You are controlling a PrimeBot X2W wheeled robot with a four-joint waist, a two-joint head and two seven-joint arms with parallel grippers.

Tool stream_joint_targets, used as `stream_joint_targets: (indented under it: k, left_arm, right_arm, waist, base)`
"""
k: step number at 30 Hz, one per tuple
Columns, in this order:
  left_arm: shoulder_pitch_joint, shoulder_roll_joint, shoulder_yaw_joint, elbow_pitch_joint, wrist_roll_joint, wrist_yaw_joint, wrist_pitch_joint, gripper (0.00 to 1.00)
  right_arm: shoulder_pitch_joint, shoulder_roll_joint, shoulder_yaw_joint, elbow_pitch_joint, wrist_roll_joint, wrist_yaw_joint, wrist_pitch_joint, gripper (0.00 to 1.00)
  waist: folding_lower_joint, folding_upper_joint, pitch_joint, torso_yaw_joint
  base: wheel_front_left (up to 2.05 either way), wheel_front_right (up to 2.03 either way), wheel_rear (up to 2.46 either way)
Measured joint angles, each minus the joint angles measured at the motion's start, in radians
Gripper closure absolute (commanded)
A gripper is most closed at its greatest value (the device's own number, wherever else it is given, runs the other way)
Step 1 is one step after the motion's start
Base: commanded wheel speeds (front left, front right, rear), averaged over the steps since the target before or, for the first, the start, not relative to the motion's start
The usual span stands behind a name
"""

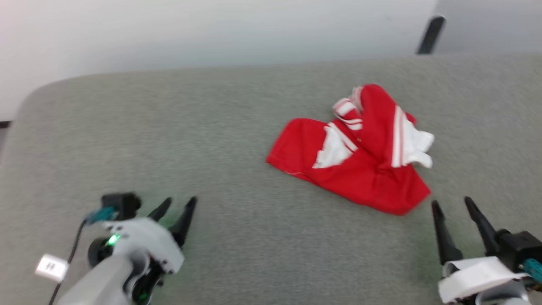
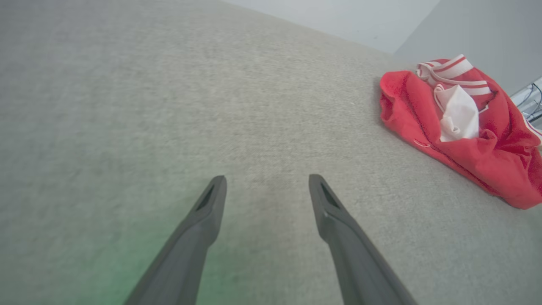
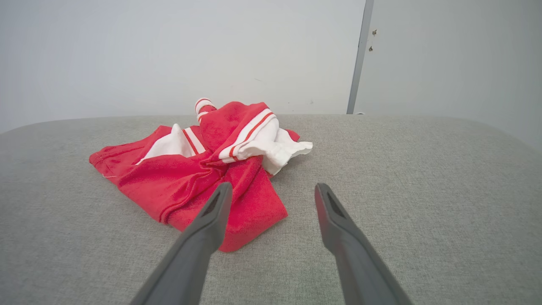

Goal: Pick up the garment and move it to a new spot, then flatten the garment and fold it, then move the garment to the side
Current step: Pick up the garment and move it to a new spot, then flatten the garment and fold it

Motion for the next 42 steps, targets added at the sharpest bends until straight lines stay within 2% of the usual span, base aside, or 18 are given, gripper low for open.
stream_joint_targets:
  k: [6,10,12,18,26,35,42]
  left_arm:
    - [0.214,-0.004,0.291,-0.094,0.145,0.033,-0.001,0.0]
    - [0.343,-0.014,0.45,-0.201,0.314,0.065,-0.001,0.0]
    - [0.401,-0.032,0.515,-0.272,0.391,0.075,-0.001,0.0]
    - [0.519,-0.081,0.666,-0.431,0.583,0.065,-0.001,0.0]
    - [0.567,-0.151,0.793,-0.554,0.739,0.031,-0.001,0.0]
    - [0.605,-0.216,0.855,-0.574,0.791,0.007,-0.001,0.0]
    - [0.619,-0.246,0.887,-0.569,0.808,-0.006,-0.001,0.0]
  right_arm:
    - [0.061,-0.026,-0.064,-0.036,0.008,0.0,0.031,0.0]
    - [0.093,-0.032,-0.099,-0.062,0.011,0.0,0.049,0.0]
    - [0.107,-0.035,-0.109,-0.073,0.012,0.0,0.056,0.0]
    - [0.124,-0.045,-0.146,-0.107,0.018,0.0,0.074,0.0]
    - [0.123,-0.041,-0.16,-0.146,0.025,0.0,0.084,0.0]
    - [0.146,-0.009,-0.156,-0.141,0.027,0.0,0.069,0.0]
    - [0.144,-0.003,-0.146,-0.125,0.027,0.0,0.061,0.0]
  waist:
    - [0.0,0.0,-0.045,0.079]
    - [0.0,0.0,-0.077,0.113]
    - [0.0,0.0,-0.092,0.126]
    - [0.0,0.0,-0.128,0.15]
    - [0.0,0.0,-0.139,0.144]
    - [0.0,0.0,-0.134,0.126]
    - [0.0,0.0,-0.14,0.111]
  base:
    - [0.0,0.0,0.0]
    - [0.0,0.0,0.0]
    - [0.0,0.0,0.0]
    - [0.0,0.0,0.0]
    - [0.0,0.0,0.0]
    - [0.0,0.0,0.0]
    - [0.0,0.0,0.0]
